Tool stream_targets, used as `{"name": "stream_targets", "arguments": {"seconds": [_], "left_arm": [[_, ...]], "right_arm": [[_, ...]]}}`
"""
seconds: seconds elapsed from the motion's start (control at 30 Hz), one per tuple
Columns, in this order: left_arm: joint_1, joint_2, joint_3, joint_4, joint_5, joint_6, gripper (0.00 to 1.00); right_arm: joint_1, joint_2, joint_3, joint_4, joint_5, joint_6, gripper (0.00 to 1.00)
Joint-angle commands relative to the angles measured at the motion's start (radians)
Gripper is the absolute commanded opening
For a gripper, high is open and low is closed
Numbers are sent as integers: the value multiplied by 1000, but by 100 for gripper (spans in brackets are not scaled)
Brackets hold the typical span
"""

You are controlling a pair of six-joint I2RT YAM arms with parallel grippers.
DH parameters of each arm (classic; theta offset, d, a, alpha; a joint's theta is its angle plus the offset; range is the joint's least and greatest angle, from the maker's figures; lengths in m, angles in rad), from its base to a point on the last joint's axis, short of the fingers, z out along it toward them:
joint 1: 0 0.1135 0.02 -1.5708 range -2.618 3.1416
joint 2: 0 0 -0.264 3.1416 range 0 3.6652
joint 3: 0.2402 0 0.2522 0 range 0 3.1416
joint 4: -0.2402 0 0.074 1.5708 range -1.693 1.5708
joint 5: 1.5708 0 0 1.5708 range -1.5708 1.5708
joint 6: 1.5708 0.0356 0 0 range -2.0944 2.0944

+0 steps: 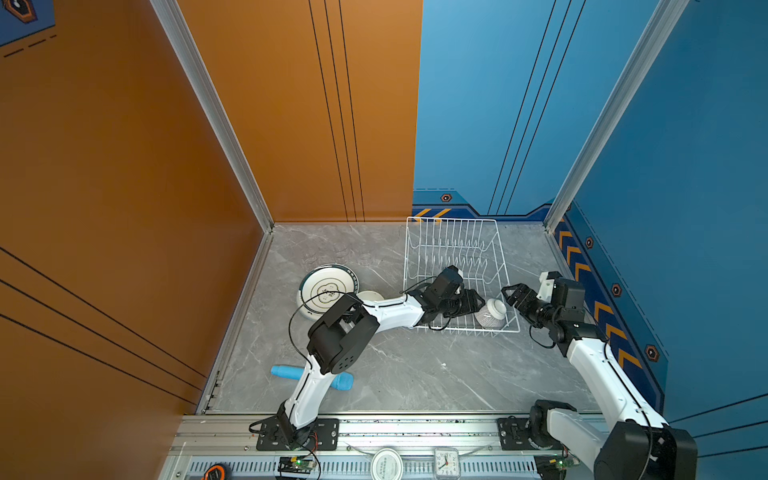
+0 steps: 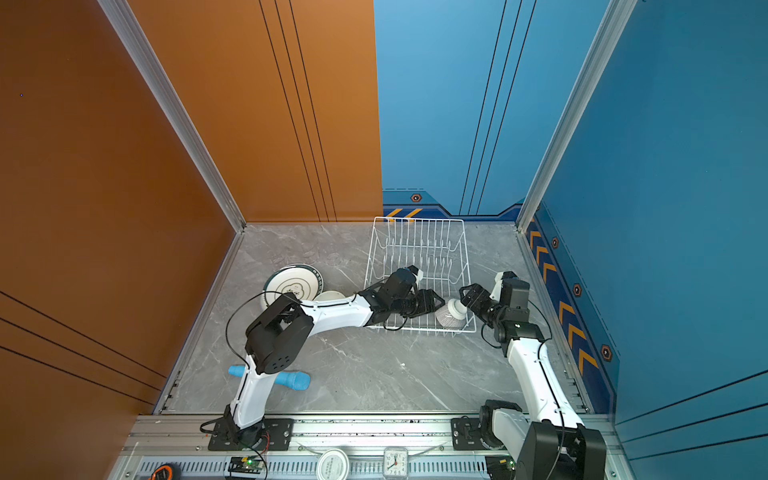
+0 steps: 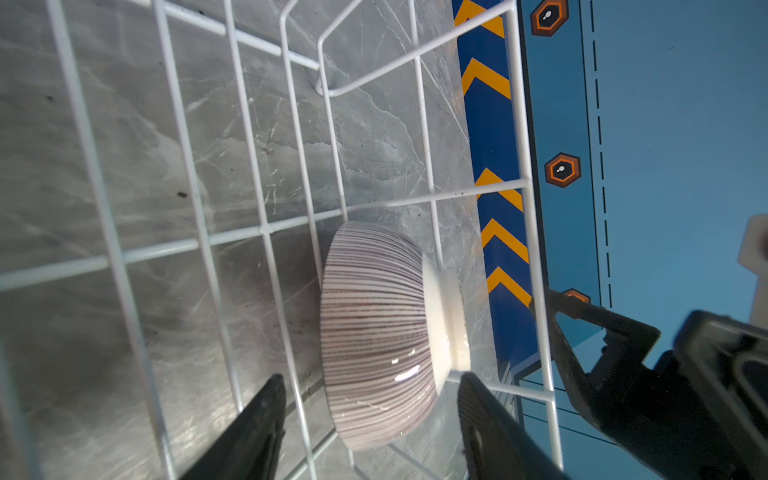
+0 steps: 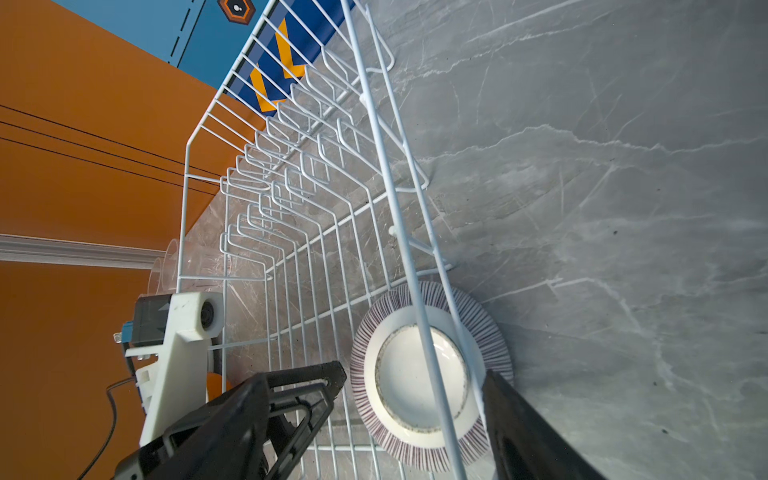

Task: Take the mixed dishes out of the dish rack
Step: 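Lower the left gripper onto the rim of the purple-striped bowl in the rack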

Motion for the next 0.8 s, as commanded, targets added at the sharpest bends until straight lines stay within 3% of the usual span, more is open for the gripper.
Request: {"name": "stream_targets", "arguments": {"seconds": [0.0,0.33,0.63,0.77], "left_arm": [[-13,33,46,9,38,-39,66],[-14,73,63,19,58,-84,62],[-19,19,21,-28,-6,-13,63],[-19,29,29,-33,19,-29,63]], "right_arm": [[5,12,-11,38,-17,10,81],[8,18,-13,44,-12,3,81],[11,25,-15,53,-19,5,81],[13,31,-16,58,-19,7,81]]}}
